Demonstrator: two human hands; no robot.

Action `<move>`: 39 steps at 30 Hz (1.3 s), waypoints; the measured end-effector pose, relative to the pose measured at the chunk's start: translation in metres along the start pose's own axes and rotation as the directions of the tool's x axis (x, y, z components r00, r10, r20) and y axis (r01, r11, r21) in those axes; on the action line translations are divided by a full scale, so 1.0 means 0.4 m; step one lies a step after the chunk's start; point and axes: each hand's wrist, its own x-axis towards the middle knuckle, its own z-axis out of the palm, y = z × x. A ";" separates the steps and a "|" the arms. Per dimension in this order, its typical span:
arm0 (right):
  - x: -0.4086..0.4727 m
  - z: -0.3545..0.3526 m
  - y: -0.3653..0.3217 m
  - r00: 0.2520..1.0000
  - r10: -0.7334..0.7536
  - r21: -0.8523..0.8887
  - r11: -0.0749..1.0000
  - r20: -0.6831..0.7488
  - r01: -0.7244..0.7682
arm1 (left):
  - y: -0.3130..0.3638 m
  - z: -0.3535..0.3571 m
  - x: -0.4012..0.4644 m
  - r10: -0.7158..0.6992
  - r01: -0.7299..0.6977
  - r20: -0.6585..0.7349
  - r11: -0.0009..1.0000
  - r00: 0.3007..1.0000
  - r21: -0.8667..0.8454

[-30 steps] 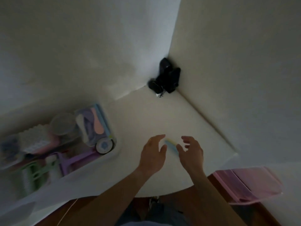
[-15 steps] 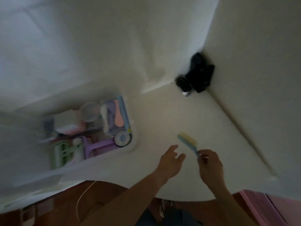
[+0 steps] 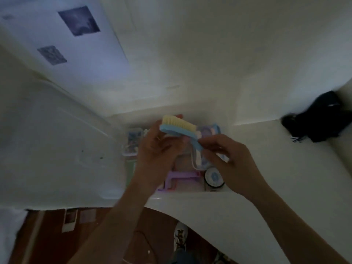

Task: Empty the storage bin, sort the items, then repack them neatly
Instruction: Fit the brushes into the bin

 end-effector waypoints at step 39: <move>0.011 0.278 0.112 0.968 0.207 -0.273 0.948 0.141 -0.163 | -0.252 -0.239 0.004 -0.277 0.171 0.271 0.919 0.922 0.355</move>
